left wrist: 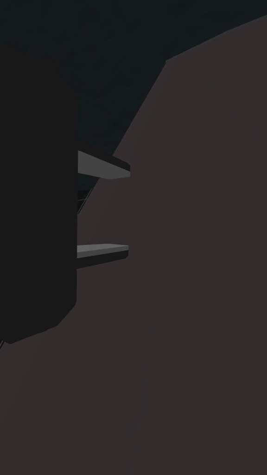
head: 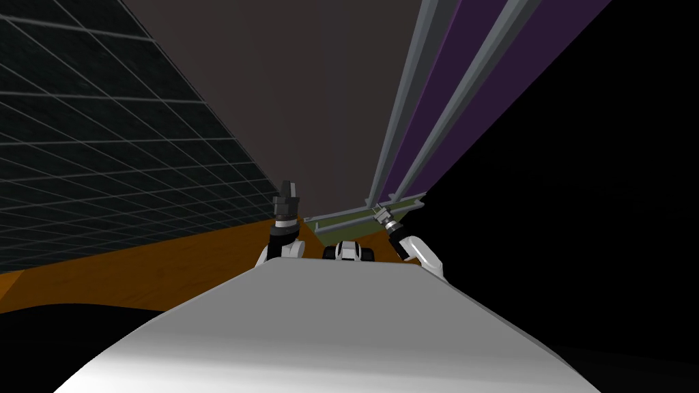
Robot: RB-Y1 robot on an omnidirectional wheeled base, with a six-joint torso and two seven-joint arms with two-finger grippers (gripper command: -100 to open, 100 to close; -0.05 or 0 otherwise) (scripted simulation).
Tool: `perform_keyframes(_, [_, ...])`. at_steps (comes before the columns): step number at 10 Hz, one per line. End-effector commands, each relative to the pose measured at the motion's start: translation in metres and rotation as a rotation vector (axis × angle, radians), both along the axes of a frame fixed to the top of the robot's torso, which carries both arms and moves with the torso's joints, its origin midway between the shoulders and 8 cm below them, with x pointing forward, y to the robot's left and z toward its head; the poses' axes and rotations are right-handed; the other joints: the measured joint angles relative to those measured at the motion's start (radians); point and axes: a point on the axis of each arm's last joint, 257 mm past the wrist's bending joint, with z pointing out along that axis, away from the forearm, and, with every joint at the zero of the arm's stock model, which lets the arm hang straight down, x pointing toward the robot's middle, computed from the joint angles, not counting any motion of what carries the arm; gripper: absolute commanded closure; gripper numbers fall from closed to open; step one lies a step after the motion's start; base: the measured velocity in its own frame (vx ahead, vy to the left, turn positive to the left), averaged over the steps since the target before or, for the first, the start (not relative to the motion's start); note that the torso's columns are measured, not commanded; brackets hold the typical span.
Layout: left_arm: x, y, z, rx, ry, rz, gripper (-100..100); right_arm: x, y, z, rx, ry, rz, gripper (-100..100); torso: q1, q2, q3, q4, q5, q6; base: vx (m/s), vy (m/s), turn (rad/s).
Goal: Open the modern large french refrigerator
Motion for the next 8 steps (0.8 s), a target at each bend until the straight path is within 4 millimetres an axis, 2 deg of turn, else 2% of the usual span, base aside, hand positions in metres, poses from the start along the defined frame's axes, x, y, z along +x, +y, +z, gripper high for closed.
perform_keyframes(1, [0.000, 0.000, 0.000, 0.000, 0.000, 0.000, 0, 0.004, -0.005, 0.009, 0.000, -0.020, -0.013, 100, 0.000, -0.001, 0.000, 0.000, 0.000, 0.000, 0.004, -0.005, 0.014])
perform_keyframes(2, [0.000, 0.000, 0.000, 0.000, 0.000, 0.000, 0, 0.004, -0.005, 0.009, 0.000, -0.020, -0.013, 100, -0.001, 0.000, 0.000, 0.000, 0.000, 0.001, 0.006, -0.008, 0.024])
perform_keyframes(3, [0.000, 0.000, 0.000, 0.000, 0.000, 0.000, 0, 0.014, -0.020, 0.003, -0.003, -0.003, -0.057, 100, 0.000, 0.000, 0.000, 0.000, 0.000, 0.000, -0.087, -0.046, 0.346])
perform_keyframes(4, [0.000, 0.000, 0.000, 0.000, 0.000, 0.000, 0, 0.014, -0.020, 0.003, -0.003, -0.003, -0.057, 100, 0.000, 0.000, 0.001, -0.001, -0.001, -0.004, -0.105, -0.037, 0.246])
perform_keyframes(8, [0.000, 0.000, 0.000, 0.000, 0.000, 0.000, 0, 0.041, -0.058, 0.009, -0.005, -0.014, -0.169, 100, 0.003, 0.004, 0.003, 0.000, 0.001, -0.001, -0.112, -0.033, 0.259])
